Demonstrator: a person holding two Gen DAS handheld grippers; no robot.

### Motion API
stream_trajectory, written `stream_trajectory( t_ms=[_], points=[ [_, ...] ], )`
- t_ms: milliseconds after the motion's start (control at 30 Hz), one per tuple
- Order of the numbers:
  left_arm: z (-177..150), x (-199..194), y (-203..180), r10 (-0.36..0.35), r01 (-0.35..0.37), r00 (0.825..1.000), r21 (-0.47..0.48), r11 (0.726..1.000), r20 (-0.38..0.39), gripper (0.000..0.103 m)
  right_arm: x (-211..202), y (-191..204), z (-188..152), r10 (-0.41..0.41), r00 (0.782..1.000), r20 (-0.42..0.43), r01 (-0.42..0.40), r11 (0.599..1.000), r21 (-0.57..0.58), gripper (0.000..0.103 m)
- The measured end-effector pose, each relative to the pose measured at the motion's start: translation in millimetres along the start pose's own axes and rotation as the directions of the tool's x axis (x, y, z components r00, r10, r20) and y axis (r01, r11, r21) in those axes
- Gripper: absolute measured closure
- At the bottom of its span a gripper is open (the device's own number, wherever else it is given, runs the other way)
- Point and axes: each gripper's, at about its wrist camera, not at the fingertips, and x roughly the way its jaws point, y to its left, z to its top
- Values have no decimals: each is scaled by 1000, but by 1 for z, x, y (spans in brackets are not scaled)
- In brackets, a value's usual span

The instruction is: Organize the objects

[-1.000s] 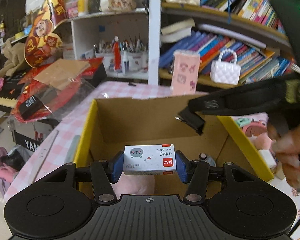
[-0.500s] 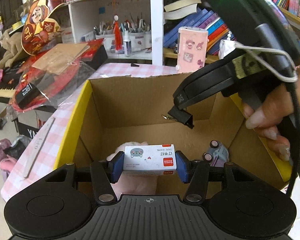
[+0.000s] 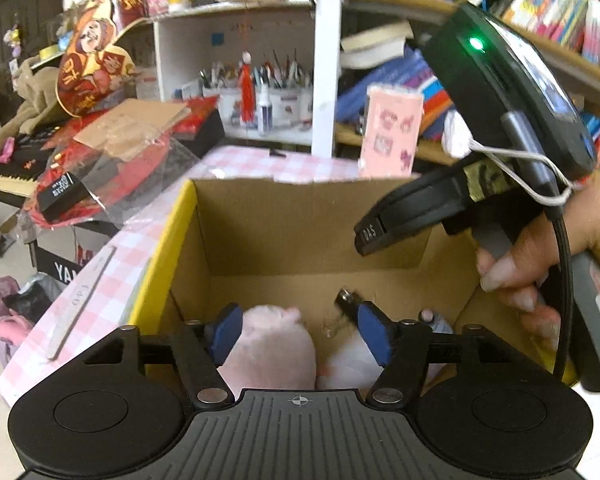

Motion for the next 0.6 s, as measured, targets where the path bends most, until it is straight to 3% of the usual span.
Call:
stream_trajectory(
  t_ms=[300,600],
  points=[
    [5,-40,19,19,-15,995,-43,999,99,22,-51,5,-5,21,993,115,-30,997,75,88],
    [-6,-84,37,10,-1,987,-54,999,159,21,-113,28,-23,3,967,255,-35,992,121,75]
  ],
)
